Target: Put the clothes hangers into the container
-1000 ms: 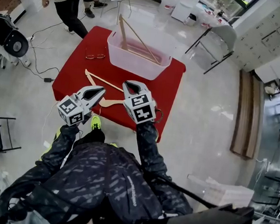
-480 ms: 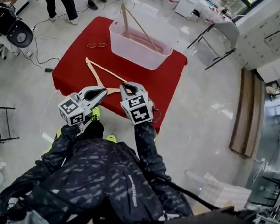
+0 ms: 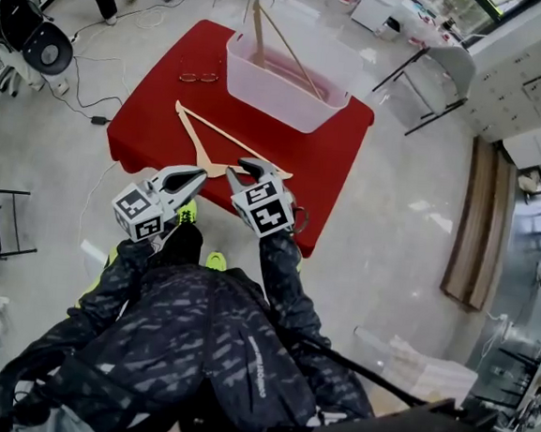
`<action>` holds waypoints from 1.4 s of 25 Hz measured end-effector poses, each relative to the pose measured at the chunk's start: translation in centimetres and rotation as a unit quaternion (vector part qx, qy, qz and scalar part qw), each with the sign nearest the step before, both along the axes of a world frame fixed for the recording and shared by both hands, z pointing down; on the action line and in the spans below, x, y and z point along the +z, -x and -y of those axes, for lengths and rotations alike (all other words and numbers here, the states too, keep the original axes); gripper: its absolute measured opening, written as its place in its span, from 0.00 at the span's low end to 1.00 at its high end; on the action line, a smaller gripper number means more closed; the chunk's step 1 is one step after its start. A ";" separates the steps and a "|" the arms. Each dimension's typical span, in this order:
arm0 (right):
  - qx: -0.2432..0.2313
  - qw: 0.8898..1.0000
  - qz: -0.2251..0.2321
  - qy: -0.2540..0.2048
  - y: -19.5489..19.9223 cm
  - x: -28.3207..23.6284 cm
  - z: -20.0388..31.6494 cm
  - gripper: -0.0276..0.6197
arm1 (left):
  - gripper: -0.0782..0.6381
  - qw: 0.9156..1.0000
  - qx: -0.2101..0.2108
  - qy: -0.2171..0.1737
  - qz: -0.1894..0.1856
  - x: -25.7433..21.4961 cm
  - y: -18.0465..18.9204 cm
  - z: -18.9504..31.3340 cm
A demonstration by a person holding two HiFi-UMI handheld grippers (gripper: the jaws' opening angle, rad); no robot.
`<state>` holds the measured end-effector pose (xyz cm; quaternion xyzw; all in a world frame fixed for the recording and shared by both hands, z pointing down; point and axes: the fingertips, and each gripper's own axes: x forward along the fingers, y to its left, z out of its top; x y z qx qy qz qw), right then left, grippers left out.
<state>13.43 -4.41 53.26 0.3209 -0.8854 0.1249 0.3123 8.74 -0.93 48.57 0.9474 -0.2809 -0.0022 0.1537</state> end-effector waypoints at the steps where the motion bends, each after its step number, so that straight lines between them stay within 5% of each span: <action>1: -0.001 1.000 -0.001 0.003 0.4 0.4 0.3 0.17 | 0.13 1.000 -0.003 0.003 -0.001 0.2 0.4 0.4; 20: -0.033 0.994 -0.035 0.100 7.7 9.6 5.6 0.31 | 0.13 0.998 -0.030 0.062 -0.005 6.4 7.7 7.0; 35: -0.019 0.989 -0.047 0.142 11.0 15.4 10.2 0.34 | 0.13 0.997 0.002 0.070 0.041 11.1 9.5 11.7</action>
